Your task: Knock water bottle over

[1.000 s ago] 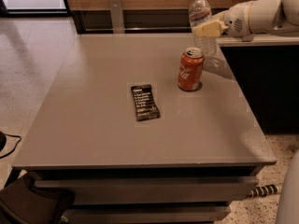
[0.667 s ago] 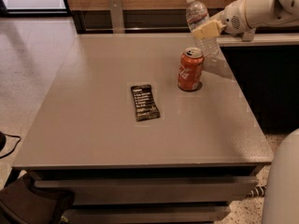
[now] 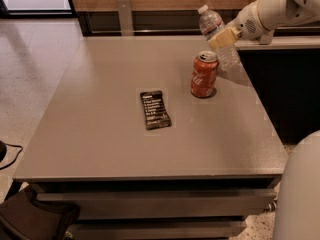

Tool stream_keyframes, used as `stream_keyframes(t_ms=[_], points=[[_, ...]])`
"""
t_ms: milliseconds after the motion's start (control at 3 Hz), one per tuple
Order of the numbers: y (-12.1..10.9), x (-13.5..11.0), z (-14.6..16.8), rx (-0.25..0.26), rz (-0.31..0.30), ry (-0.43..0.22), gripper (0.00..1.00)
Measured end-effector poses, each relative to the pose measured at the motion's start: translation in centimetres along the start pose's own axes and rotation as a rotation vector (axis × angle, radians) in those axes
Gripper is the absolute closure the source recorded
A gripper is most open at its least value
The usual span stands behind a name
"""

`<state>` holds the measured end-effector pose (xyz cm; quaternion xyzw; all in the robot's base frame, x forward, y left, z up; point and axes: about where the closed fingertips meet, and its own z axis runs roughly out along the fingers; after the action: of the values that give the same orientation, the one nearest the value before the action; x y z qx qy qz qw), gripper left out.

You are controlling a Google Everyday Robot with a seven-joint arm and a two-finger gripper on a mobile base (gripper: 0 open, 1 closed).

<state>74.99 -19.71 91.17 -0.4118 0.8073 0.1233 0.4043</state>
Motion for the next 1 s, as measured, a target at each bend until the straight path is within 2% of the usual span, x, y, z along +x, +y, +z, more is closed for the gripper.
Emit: stream_keyframes(t_ms=[333,667,1000], points=[[0.2,1.1,1.2,0.014,-0.037,0.116,1.00],[0.4,1.6,2.1,0.011,-0.056,0.166,1.00],[0.8,2.0,4.0,-0.013,-0.071,0.176,1.00]])
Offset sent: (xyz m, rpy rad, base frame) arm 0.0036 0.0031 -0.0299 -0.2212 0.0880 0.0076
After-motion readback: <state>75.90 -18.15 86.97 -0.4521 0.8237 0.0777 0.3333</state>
